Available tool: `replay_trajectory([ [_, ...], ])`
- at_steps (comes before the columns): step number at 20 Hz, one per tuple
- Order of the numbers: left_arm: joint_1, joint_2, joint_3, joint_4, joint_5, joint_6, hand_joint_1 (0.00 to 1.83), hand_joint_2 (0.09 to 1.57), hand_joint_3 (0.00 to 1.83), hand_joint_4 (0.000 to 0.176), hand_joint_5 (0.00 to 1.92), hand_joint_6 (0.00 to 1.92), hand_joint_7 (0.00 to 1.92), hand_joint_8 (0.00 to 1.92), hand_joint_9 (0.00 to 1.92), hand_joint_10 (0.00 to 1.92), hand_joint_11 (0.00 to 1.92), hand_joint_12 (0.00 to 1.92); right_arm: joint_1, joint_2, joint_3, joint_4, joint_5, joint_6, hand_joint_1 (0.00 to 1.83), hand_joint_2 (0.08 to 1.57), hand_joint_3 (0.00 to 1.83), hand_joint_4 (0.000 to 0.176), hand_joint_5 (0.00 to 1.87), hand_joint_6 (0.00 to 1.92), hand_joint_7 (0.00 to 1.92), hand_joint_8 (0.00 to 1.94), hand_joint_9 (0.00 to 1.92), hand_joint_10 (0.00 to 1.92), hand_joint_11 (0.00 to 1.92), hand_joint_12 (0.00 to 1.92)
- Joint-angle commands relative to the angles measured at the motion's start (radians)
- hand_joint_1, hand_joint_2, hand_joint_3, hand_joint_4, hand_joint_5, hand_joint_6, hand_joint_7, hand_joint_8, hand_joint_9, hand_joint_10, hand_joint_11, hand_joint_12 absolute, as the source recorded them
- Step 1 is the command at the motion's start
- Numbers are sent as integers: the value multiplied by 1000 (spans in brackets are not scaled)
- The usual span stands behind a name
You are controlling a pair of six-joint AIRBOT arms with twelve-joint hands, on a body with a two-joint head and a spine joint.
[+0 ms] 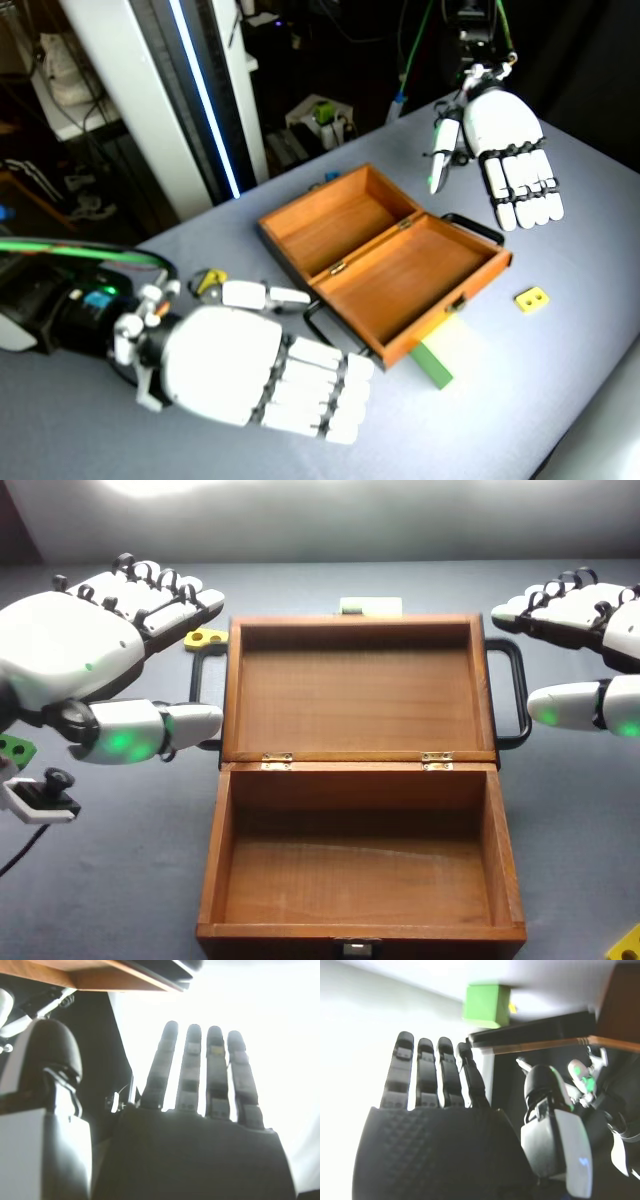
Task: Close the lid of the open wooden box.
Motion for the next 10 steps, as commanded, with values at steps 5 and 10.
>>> replay_trajectory([
  [5, 12, 25, -14, 8, -160, -24, 0, 1296, 16, 0, 41, 10, 11, 2, 0, 0, 0, 0, 3, 26, -22, 30, 166, 3, 0, 1246, 0, 0, 57, 1, 34, 3, 0, 0, 21, 2],
  [10, 37, 48, -20, -11, -161, -21, 0, 1364, 14, 0, 51, 6, 24, 3, 0, 0, 0, 0, -33, 38, -19, 84, 166, -11, 0, 1243, 0, 0, 44, 0, 34, 0, 0, 0, 0, 0],
])
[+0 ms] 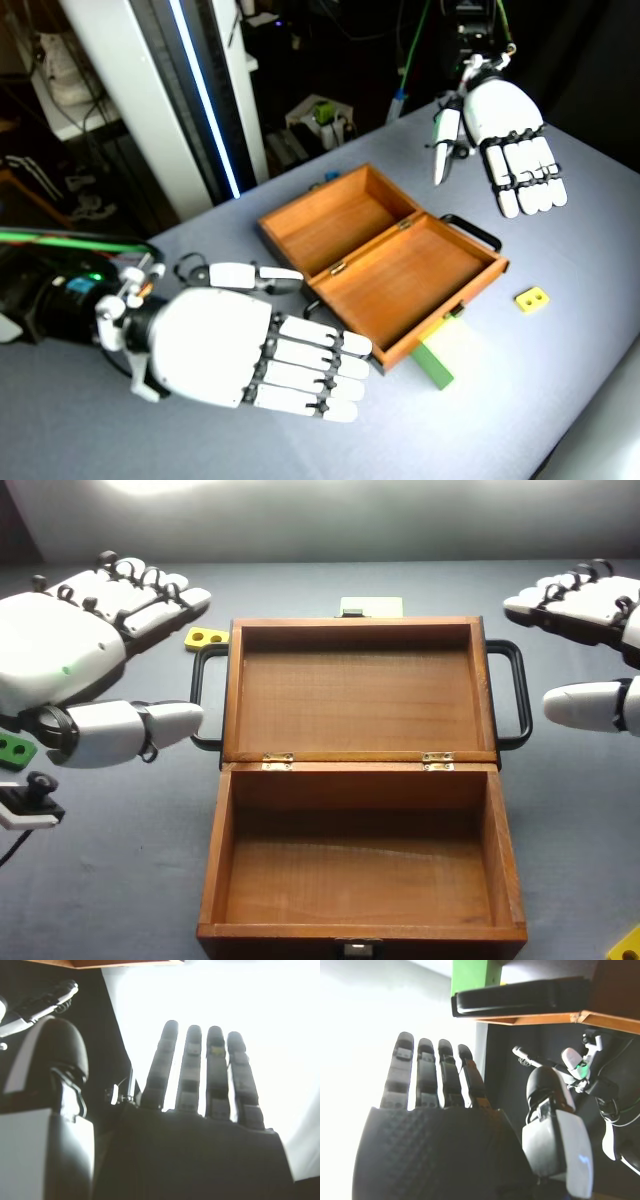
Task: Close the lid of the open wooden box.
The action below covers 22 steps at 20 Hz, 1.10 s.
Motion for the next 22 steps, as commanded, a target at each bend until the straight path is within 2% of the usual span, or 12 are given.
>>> replay_trajectory([
  [1, 0, 12, 1, -20, -111, 10, 0, 1364, 14, 0, 51, 6, 24, 3, 0, 0, 0, 0, 1, 8, 0, 56, 109, -8, 0, 1243, 0, 0, 44, 0, 34, 0, 0, 0, 0, 0],
  [3, 16, 20, 0, -62, -109, 37, 0, 1399, 18, 0, 58, 5, 38, 11, 15, 6, 5, 2, -20, 14, 1, 106, 111, -30, 0, 1232, 0, 0, 45, 7, 30, 4, 0, 0, 0, 0],
  [5, 21, 24, 0, -88, -85, 72, 0, 1371, 2, 0, 25, 0, 12, 0, 0, 0, 0, 0, -46, 19, 3, 138, 111, -37, 0, 1217, 0, 0, 65, 14, 29, 4, 0, 0, 0, 0],
  [6, 23, 26, 0, -96, -65, 90, 0, 1362, 0, 0, 18, 0, 3, 0, 0, 0, 0, 0, -67, 22, 3, 148, 108, -37, 0, 1215, 0, 9, 62, 11, 30, 4, 0, 0, 3, 1],
  [7, 25, 27, 0, -101, -54, 98, 0, 1362, 0, 0, 18, 0, 3, 0, 0, 0, 0, 0, -79, 23, 2, 152, 105, -37, 0, 1215, 0, 9, 62, 11, 30, 4, 0, 0, 3, 1],
  [8, 30, 29, 1, -108, -36, 108, 0, 1360, 0, 0, 3, 0, 0, 0, 0, 0, 0, 0, -92, 24, 2, 155, 99, -37, 0, 1214, 0, 0, 74, 14, 37, 6, 0, 0, 15, 6],
  [10, 35, 29, 2, -111, -6, 115, 0, 1324, 0, 0, 0, 0, 0, 0, 0, 0, 0, 0, -107, 23, 1, 155, 87, -37, 0, 1208, 0, 0, 69, 9, 30, 3, 0, 0, 17, 7],
  [14, 39, 7, 10, -97, 56, 120, 0, 1329, 0, 0, 23, 9, 0, 0, 0, 0, 0, 0, -136, 18, -5, 145, 75, -37, 0, 1249, 8, 0, 62, 3, 22, 0, 0, 0, 34, 12],
  [17, 31, -16, 19, -74, 97, 120, 0, 1256, 0, 0, 11, 4, 8, 3, 13, 5, 15, 6, -143, 9, -6, 116, 63, -37, 0, 1259, 8, 0, 41, 0, 0, 0, 0, 0, 0, 0],
  [22, -1, -52, 32, -24, 156, 120, 0, 1314, 0, 0, 0, 0, 0, 0, 1, 0, 0, 0, -139, -5, -7, 49, 56, -13, 0, 1246, 0, 0, 28, 2, 0, 0, 0, 0, 0, 0],
])
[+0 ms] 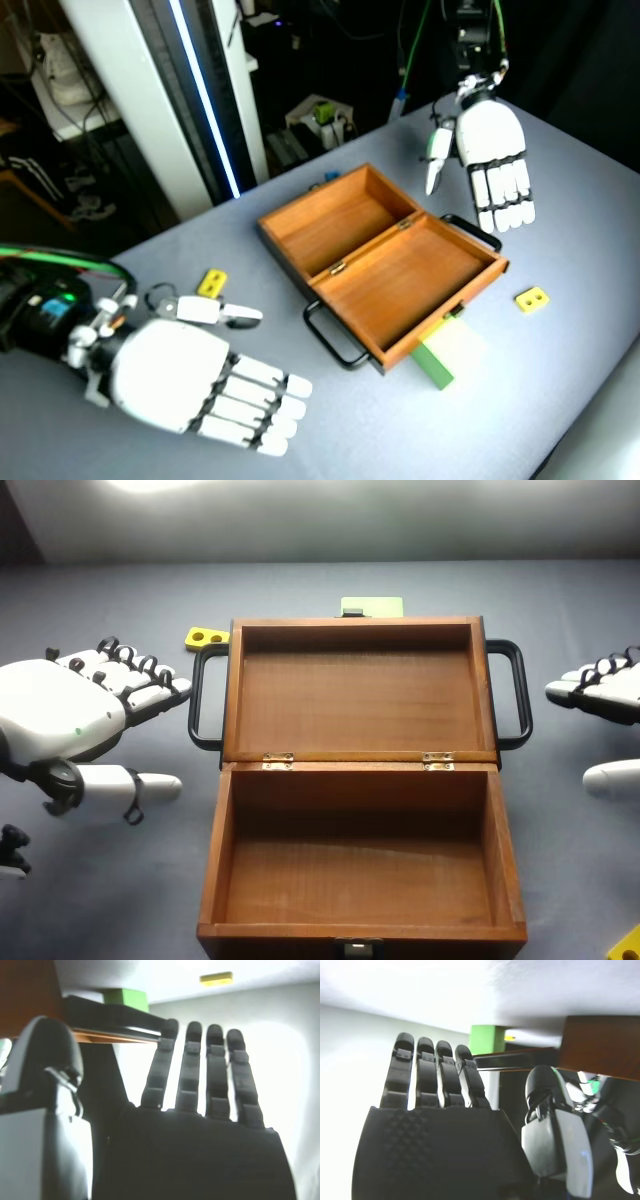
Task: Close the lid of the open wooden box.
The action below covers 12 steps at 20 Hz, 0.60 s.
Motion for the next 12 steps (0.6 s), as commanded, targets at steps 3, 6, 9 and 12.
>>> replay_trajectory([
  [3, -16, -16, 1, 29, -76, -1, 0, 1343, 12, 0, 5, 2, 0, 0, 4, 2, 0, 0, 25, -7, -1, -22, 104, 41, 0, 1262, 6, 0, 41, 6, 0, 0, 0, 0, 0, 0],
  [6, -16, -23, 4, 32, -65, -1, 0, 1347, 10, 0, 20, 8, 5, 2, 7, 3, 0, 0, 50, -22, -4, -68, 104, 56, 0, 1242, 0, 0, 28, 0, 0, 0, 0, 0, 0, 0],
  [9, -17, -28, 7, 31, -65, -2, 0, 1345, 8, 0, 37, 12, 11, 4, 0, 0, 0, 0, 67, -32, -4, -83, 104, 58, 0, 1251, 2, 0, 31, 3, 0, 0, 0, 0, 0, 0],
  [12, -20, -39, 16, 30, -57, -2, 0, 1352, 9, 0, 41, 11, 23, 8, 10, 4, 0, 0, 84, -42, -4, -98, 104, 60, 0, 1240, 0, 0, 34, 4, 0, 0, 0, 0, 0, 0],
])
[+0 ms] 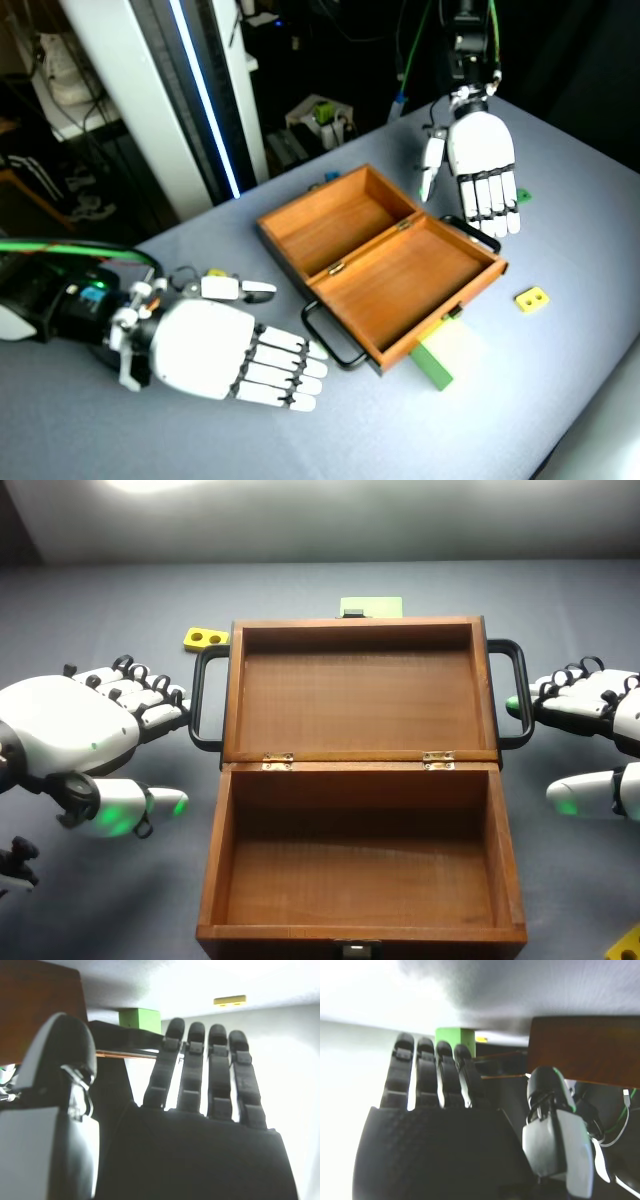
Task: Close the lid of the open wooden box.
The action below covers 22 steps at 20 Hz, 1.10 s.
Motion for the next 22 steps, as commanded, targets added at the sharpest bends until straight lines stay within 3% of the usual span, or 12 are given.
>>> replay_trajectory([
  [1, -18, -14, 6, 12, -99, -2, 0, 1360, 10, 0, 56, 14, 49, 16, 38, 14, 0, 0, 20, -5, -4, 16, 140, 9, 0, 1239, 0, 0, 36, 4, 0, 0, 0, 0, 0, 0],
  [3, -23, -27, 20, 3, -88, -3, 0, 1380, 5, 0, 67, 2, 70, 2, 56, 4, 0, 0, 24, -7, -4, 16, 140, 9, 0, 1236, 0, 0, 25, 0, 0, 0, 0, 0, 0, 0],
  [6, -32, -44, 34, -3, -83, -3, 0, 1297, 0, 0, 22, 0, 149, 6, 205, 12, 16, 6, 30, -11, -4, 16, 145, 9, 0, 1223, 0, 0, 39, 5, 0, 0, 0, 0, 0, 0],
  [9, -45, -57, 38, -5, -98, -3, 0, 1286, 0, 0, 0, 0, 9, 0, 13, 0, 0, 0, 34, -17, -1, 24, 152, 9, 0, 1233, 0, 0, 33, 1, 0, 0, 0, 0, 0, 0],
  [22, -4, 8, -43, 32, -339, -128, 0, 1270, 0, 0, 31, 8, 44, 15, 44, 15, 0, 0, 45, -22, -2, 51, 206, 23, 0, 1226, 0, 0, 40, 9, 0, 0, 0, 0, 0, 0],
])
